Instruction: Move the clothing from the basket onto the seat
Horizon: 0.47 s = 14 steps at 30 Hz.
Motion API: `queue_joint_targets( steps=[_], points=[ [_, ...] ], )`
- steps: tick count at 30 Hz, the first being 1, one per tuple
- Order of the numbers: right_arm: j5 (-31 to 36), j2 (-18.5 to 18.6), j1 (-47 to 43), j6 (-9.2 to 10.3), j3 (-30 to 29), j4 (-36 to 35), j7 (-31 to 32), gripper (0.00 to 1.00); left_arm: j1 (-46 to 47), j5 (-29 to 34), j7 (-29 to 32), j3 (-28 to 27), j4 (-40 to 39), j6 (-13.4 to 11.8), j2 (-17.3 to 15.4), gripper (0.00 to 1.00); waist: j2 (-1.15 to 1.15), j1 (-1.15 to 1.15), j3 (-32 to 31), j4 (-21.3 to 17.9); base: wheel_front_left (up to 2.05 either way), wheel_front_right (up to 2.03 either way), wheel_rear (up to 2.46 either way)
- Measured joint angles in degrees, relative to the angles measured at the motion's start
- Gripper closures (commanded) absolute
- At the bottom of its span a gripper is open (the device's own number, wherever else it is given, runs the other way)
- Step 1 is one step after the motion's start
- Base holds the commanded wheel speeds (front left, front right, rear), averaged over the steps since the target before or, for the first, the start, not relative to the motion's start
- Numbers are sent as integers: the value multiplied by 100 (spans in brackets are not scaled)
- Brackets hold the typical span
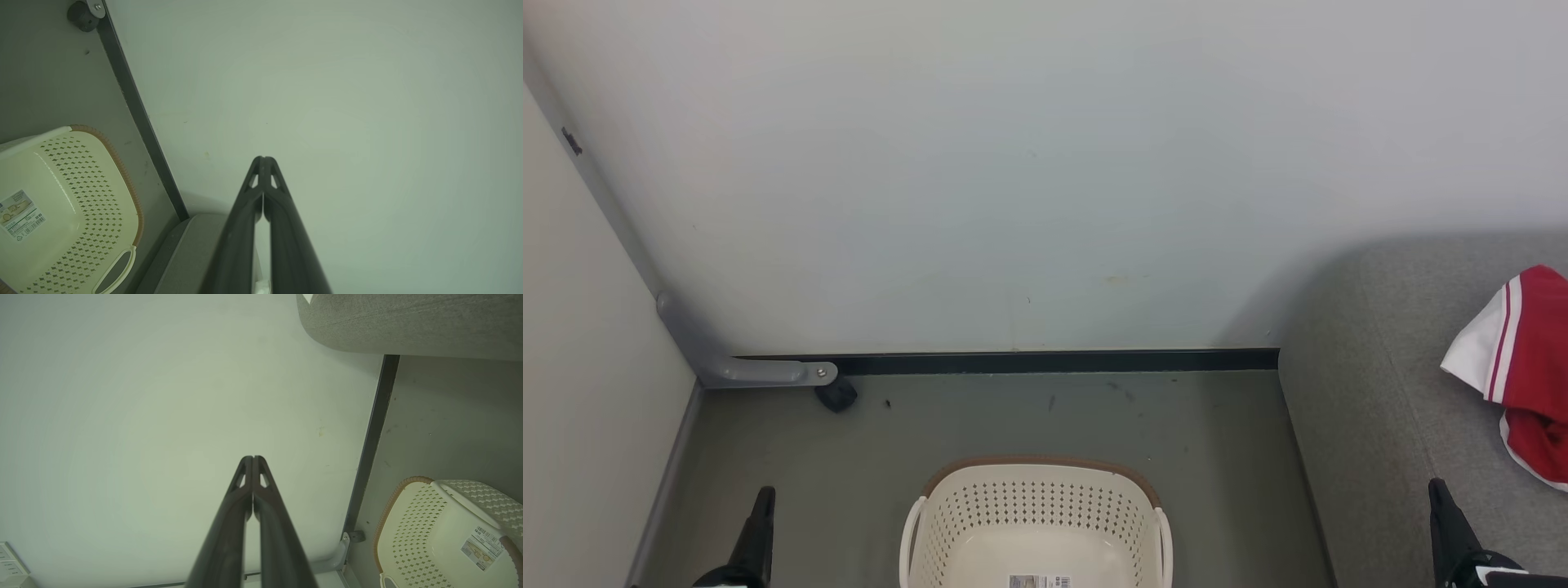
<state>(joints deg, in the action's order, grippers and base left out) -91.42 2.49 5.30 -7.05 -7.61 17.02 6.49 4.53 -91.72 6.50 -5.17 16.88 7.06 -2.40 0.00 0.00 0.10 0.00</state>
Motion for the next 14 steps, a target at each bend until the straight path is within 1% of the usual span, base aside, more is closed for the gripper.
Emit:
queue_joint_targets(
  steps=[14],
  points=[
    [0, 0, 0, 0, 0, -1, 0, 100, 0, 0, 0, 0, 1, 1, 0, 100, 0, 0, 0, 0, 0, 0, 0]
  ],
)
